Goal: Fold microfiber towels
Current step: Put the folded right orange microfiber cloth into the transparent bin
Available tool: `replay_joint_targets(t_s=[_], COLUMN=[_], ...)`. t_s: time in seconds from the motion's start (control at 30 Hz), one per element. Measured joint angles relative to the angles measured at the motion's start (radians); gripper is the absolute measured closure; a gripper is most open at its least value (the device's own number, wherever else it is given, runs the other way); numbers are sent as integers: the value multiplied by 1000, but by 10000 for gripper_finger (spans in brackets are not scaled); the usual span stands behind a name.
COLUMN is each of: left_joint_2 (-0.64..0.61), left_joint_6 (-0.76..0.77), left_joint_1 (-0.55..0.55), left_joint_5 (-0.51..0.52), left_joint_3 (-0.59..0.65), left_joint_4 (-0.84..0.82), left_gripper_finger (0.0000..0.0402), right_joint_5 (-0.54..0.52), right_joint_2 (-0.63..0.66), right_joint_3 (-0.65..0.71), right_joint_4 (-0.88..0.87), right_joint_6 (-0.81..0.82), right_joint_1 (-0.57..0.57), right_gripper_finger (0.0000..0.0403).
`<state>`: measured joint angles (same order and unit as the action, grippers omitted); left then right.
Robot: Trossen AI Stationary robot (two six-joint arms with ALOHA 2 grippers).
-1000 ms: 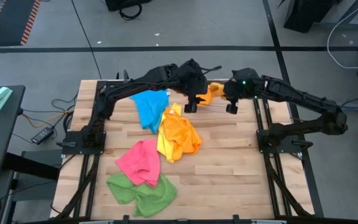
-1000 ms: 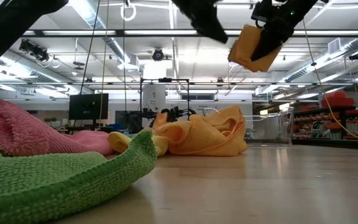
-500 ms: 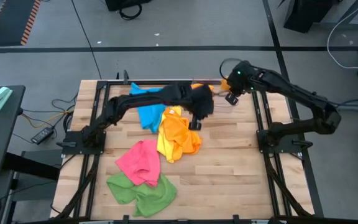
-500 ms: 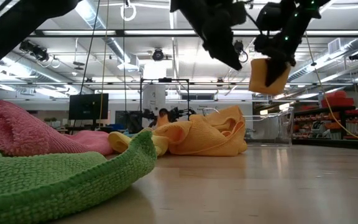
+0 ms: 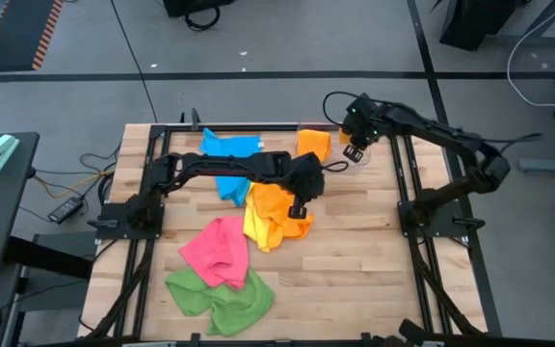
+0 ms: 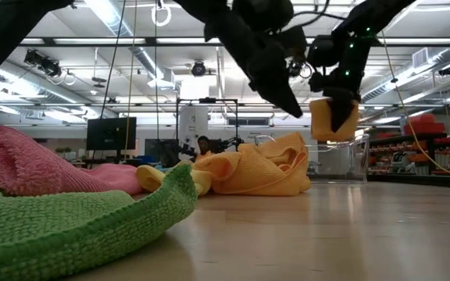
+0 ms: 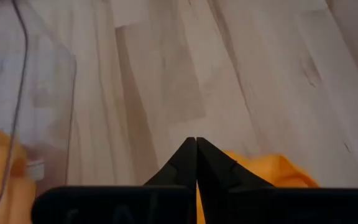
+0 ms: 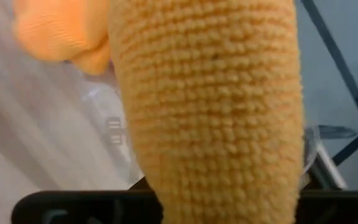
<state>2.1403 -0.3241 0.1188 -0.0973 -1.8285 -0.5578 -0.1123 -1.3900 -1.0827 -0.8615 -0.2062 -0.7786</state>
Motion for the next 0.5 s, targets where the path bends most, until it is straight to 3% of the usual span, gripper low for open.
replay_joint_targets(t_s=[0.3, 0.5], left_joint_2=[-126, -243], left_joint_6=[-1, 2], left_joint_1=[2, 16], left_joint_5=[9, 22], left_joint_3=[222, 404], left_joint_4=[143, 267], left_gripper_finger=[378, 389], right_joint_5=[-91, -271], right_joint_2=[-136, -209], right_joint_3=[-47, -47], right_joint_4=[76, 149], right_joint_6=[-154, -198], right_joint_1=[-15, 19], right_gripper_finger=[354, 354])
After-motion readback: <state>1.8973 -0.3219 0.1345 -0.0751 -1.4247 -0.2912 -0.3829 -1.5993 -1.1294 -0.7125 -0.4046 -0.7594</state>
